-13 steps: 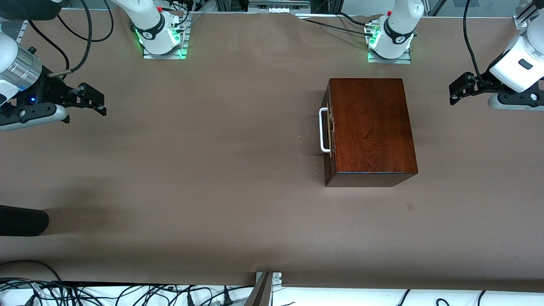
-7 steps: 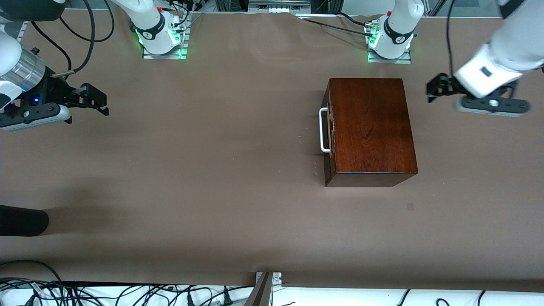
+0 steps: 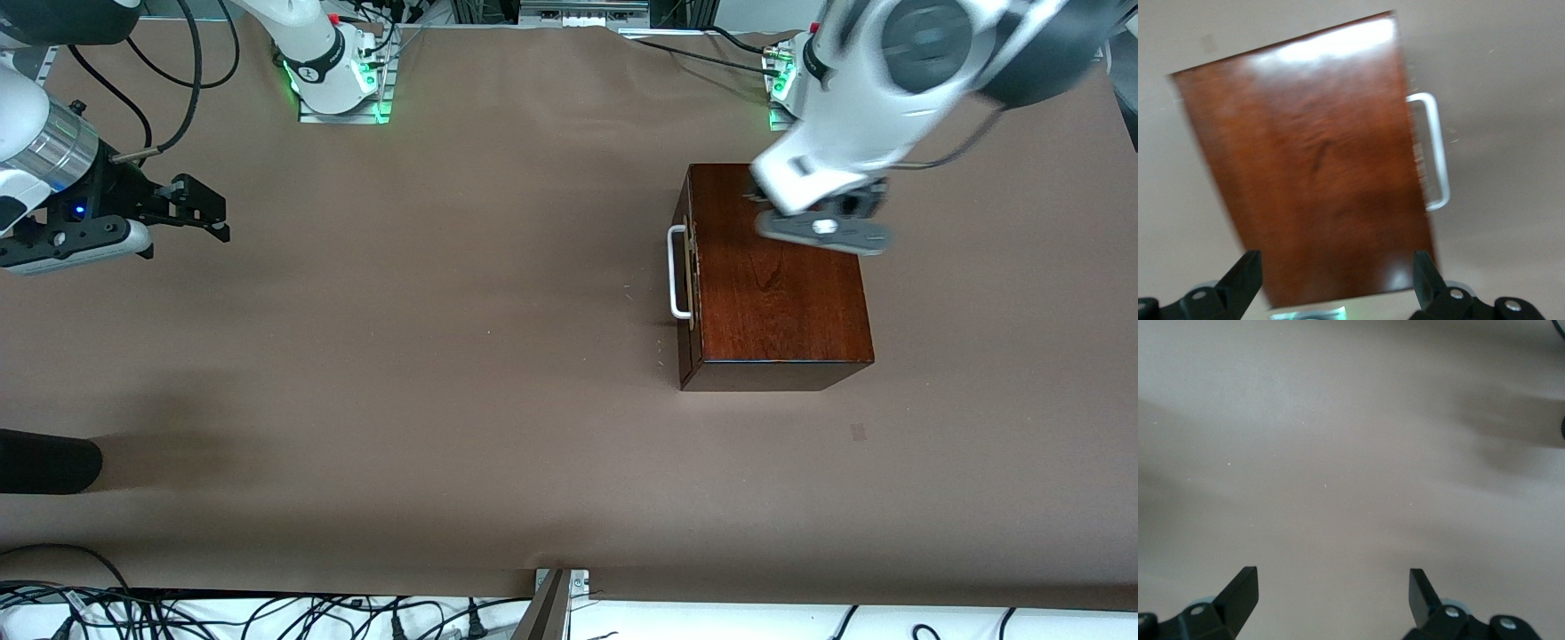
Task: Open drawer, take yellow block, close drawer
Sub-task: 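Move the left gripper over the box to the drawer handle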
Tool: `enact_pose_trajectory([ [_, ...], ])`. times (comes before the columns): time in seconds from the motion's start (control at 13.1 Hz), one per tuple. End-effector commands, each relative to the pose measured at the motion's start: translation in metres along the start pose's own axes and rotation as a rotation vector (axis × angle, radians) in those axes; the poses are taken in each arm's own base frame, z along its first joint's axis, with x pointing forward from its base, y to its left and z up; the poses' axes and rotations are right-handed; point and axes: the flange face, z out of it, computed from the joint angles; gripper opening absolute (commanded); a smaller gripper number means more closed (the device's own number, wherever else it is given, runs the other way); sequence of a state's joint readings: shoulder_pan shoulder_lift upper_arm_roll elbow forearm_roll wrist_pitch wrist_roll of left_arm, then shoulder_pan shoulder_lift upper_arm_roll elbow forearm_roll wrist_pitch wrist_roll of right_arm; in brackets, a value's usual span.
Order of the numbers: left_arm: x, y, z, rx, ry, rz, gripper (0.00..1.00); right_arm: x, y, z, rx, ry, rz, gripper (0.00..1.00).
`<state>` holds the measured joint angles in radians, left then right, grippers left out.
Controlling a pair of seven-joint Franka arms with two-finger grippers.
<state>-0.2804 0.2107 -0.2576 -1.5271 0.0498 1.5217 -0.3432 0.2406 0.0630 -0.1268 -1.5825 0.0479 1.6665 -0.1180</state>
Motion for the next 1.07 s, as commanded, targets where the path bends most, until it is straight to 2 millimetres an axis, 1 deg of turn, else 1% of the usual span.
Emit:
enact_pose_trajectory([
  [0.0, 0.028, 0.069, 0.038, -0.025, 0.007, -0.041, 1.00, 0.000, -0.004, -0.002, 0.017, -0.004, -0.005, 1.00],
  [0.15, 0.042, 0.091, 0.062, -0.034, 0.046, -0.079, 1.00, -0.001, -0.003, -0.001, 0.017, -0.008, 0.003, 1.00],
  [0.23, 0.048, 0.097, 0.077, -0.015, 0.042, -0.072, 1.00, -0.001, -0.001, -0.001, 0.019, -0.008, 0.012, 1.00],
  [0.38, 0.052, 0.116, 0.114, 0.050, 0.016, -0.034, 1.00, -0.001, 0.005, -0.001, 0.018, -0.006, 0.021, 1.00],
  [0.46, 0.053, 0.125, 0.128, 0.081, 0.012, -0.033, 1.00, -0.001, 0.005, 0.000, 0.018, -0.009, 0.023, 1.00],
  [0.61, 0.045, 0.140, 0.155, 0.149, 0.009, -0.059, 1.00, -0.001, 0.005, 0.000, 0.018, -0.009, 0.025, 1.00],
  [0.84, 0.036, 0.147, 0.199, 0.183, 0.013, -0.051, 1.00, -0.002, 0.006, 0.001, 0.018, -0.011, 0.026, 1.00],
  [1.0, 0.034, 0.146, 0.217, 0.217, 0.026, -0.061, 1.00, -0.002, 0.006, 0.001, 0.019, -0.012, 0.028, 1.00],
])
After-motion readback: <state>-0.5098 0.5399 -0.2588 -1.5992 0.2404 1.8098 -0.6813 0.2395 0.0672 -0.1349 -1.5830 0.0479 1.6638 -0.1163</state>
